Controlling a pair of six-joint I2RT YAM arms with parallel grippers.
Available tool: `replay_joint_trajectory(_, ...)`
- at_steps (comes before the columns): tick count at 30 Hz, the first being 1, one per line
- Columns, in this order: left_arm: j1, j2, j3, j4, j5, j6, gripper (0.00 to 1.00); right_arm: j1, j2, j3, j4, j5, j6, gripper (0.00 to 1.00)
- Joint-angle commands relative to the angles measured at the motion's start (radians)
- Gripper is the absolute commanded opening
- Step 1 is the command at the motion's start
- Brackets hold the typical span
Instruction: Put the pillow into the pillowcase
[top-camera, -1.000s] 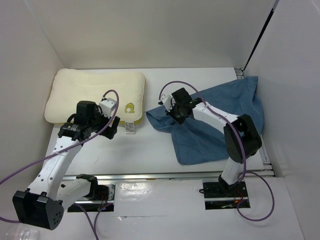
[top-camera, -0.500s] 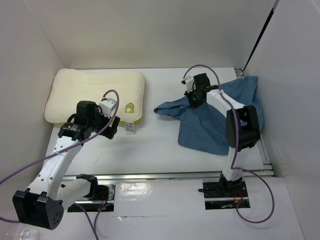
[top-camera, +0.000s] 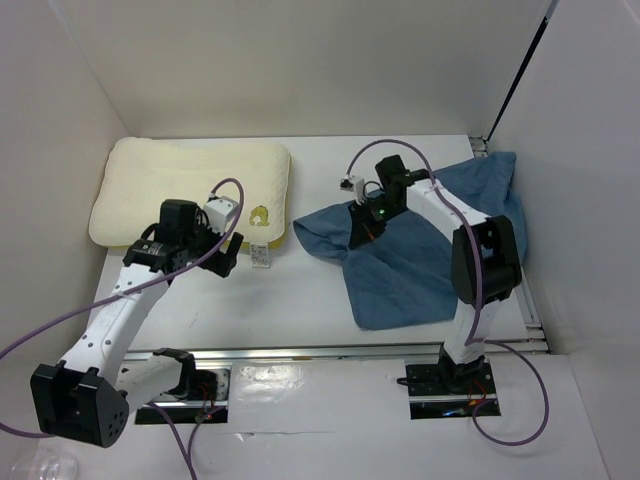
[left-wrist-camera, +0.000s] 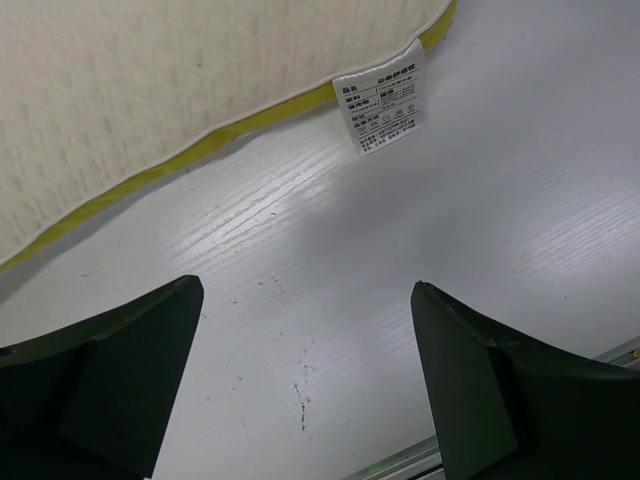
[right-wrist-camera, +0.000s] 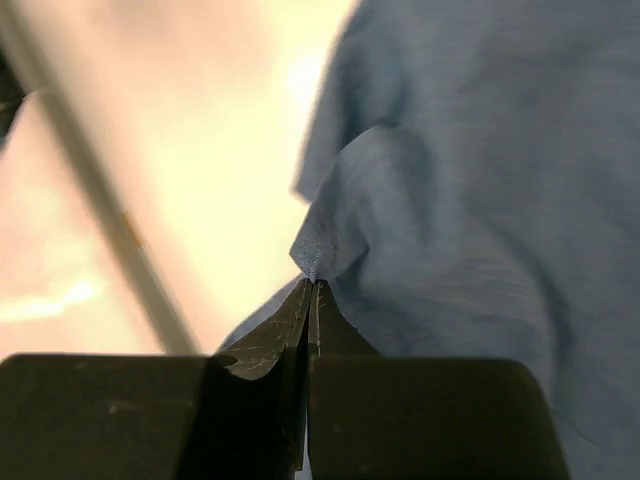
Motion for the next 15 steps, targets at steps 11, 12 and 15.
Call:
replay_joint_trajectory(11, -0.005, 0.01, 0.03, 0.03, 0.052, 0.008, 1.0, -0.039, -0.162, 0.021, -0.149, -0.244, -0.101, 0.0)
replay_joint_trajectory(12, -0.005, 0.01, 0.03, 0.03, 0.052, 0.008, 1.0, -0.04, -0.171, 0.033, -0.149, -0.244, -0.101, 0.0)
replay_joint_trajectory(15, -0.005, 0.019, 0.03, 0.03, 0.052, 0.008, 1.0, -0.058, -0.194, 0.045, -0.159, -0.273, -0.11, 0.0)
